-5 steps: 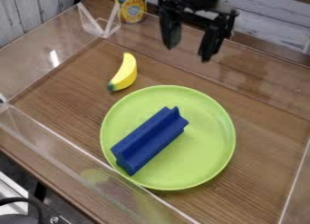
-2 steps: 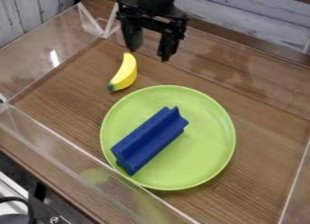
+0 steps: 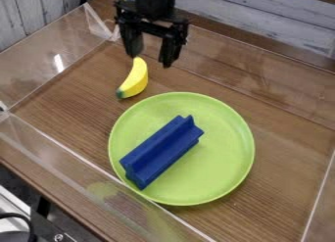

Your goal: Put the banana in the green plate

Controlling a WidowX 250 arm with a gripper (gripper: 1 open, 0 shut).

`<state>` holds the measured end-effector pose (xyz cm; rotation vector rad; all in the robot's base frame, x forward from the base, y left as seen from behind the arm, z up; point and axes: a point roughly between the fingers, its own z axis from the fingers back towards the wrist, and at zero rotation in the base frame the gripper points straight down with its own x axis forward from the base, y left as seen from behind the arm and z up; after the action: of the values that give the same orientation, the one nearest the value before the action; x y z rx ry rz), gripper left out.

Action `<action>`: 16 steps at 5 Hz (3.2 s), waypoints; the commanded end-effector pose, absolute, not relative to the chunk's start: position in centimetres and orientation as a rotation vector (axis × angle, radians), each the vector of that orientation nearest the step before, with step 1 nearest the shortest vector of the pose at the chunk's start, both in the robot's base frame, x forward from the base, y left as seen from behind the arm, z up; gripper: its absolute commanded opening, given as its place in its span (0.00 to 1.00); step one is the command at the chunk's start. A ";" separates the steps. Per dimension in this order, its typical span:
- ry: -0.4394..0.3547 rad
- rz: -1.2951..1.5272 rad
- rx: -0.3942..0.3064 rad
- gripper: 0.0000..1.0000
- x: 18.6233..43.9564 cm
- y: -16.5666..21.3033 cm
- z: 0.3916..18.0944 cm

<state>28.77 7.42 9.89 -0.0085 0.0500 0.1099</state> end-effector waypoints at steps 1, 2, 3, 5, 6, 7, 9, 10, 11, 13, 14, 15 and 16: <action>0.008 0.123 -0.001 1.00 29.1 8.4 10.1; 0.006 0.126 0.001 1.00 29.2 9.0 9.4; 0.005 0.127 0.003 1.00 29.3 9.6 8.7; 0.009 0.144 0.000 1.00 29.4 10.4 7.4; 0.012 0.149 -0.002 1.00 29.5 10.7 6.9; 0.012 0.154 -0.005 1.00 29.7 10.9 6.5; 0.008 0.163 -0.011 1.00 29.8 11.2 6.1; 0.006 0.169 -0.014 1.00 29.9 11.3 6.0; 0.003 0.174 -0.017 1.00 30.0 11.3 5.9; -0.003 0.185 -0.024 1.00 30.3 11.4 5.8; -0.006 0.190 -0.027 1.00 30.4 11.4 5.7; 0.009 0.191 -0.020 1.00 30.6 11.4 5.0; 0.018 0.195 -0.016 0.00 30.7 11.5 4.6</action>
<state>29.80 10.90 3.19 -0.0330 0.0722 0.1923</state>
